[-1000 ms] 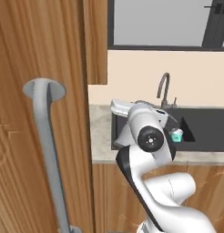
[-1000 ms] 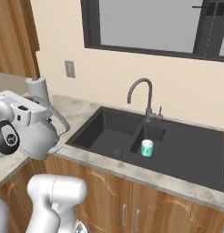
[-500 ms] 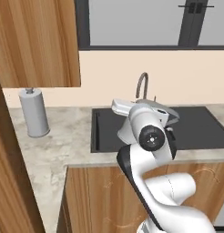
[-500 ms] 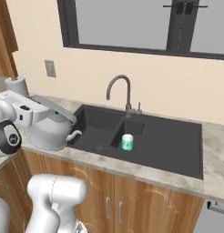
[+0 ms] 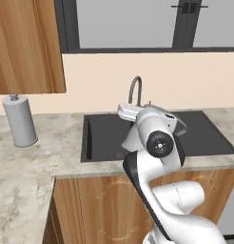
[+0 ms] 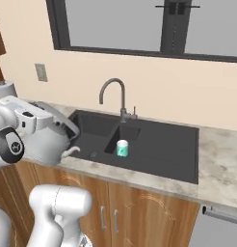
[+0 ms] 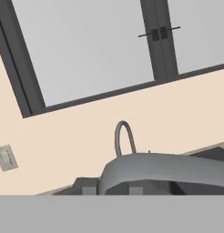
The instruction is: Open the cabinet, pick the kettle from the cabinet, and place it in the sink.
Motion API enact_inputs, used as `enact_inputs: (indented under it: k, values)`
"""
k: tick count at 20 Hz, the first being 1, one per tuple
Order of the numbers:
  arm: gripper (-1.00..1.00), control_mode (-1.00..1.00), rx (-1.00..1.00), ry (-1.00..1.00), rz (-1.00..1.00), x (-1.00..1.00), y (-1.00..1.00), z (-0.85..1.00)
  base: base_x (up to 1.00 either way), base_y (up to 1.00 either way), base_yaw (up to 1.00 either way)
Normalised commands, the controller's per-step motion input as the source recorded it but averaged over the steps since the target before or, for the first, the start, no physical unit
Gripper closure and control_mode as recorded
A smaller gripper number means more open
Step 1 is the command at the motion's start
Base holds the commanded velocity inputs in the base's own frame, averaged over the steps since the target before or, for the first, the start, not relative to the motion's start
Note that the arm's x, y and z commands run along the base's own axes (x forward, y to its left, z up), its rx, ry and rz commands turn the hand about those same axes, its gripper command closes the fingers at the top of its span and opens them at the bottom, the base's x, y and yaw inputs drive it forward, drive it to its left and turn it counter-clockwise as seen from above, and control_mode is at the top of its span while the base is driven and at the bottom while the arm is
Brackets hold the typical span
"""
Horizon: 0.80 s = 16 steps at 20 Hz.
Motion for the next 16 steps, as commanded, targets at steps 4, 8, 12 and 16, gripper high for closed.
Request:
enact_inputs:
  k: [4,8,12,16]
  values:
    - [1.0,1.0,0.0,0.0,0.0,0.0,0.0,0.0,0.02,-0.32,-0.06]
    - [1.0,1.0,0.0,0.0,0.0,0.0,0.0,0.0,0.0,-0.21,-0.37]
    - [1.0,1.0,0.0,0.0,0.0,0.0,0.0,0.0,-0.01,-0.16,-0.49]
    - [1.0,1.0,0.0,0.0,0.0,0.0,0.0,0.0,-0.3,0.11,-0.38]
